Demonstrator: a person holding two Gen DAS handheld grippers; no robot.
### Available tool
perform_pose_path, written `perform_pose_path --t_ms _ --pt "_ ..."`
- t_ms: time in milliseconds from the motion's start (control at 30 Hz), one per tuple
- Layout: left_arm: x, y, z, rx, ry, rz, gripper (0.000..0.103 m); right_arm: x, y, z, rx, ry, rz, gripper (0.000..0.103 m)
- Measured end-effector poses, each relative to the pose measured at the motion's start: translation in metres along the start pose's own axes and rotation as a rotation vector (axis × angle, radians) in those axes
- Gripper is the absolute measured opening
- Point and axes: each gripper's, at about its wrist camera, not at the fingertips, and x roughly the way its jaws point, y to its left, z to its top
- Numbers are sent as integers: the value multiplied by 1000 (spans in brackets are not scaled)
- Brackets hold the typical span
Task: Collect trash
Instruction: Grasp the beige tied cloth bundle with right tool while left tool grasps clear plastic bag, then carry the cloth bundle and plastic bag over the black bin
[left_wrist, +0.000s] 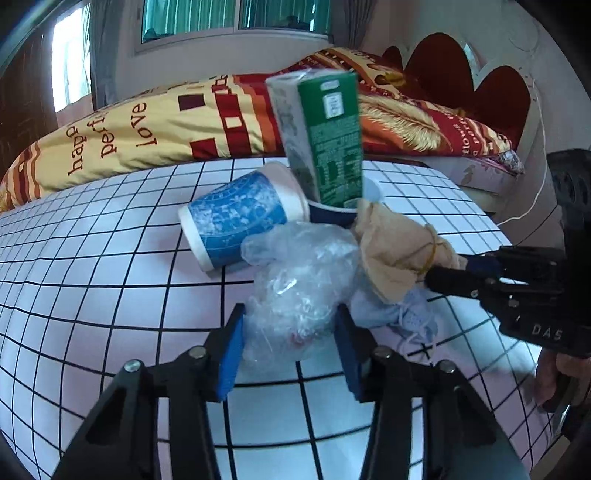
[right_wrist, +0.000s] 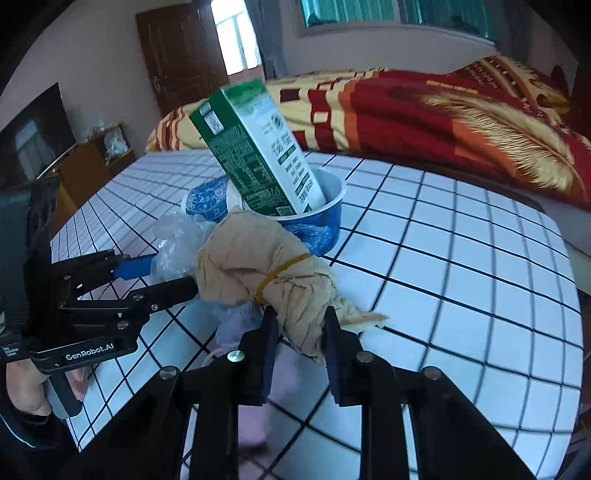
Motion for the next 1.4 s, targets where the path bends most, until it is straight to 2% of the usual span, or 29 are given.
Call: perform_pose_path --t_ms 267,600,900,1400 --pt "-34 -8 -13 -10 -49 2 48 -45 -9 -25 32 -30 -109 25" --pt "-81 -34 -42 -12 -82 -31 48 -135 -15 -75 108 -83 -187 25" --pt "-117 -73 -66 27 -98 -79 48 -203 -2 -125 158 -125 -228 25" --pt "-155 -126 -93 107 -124 -139 48 -290 17 -174 188 -218 -270 25"
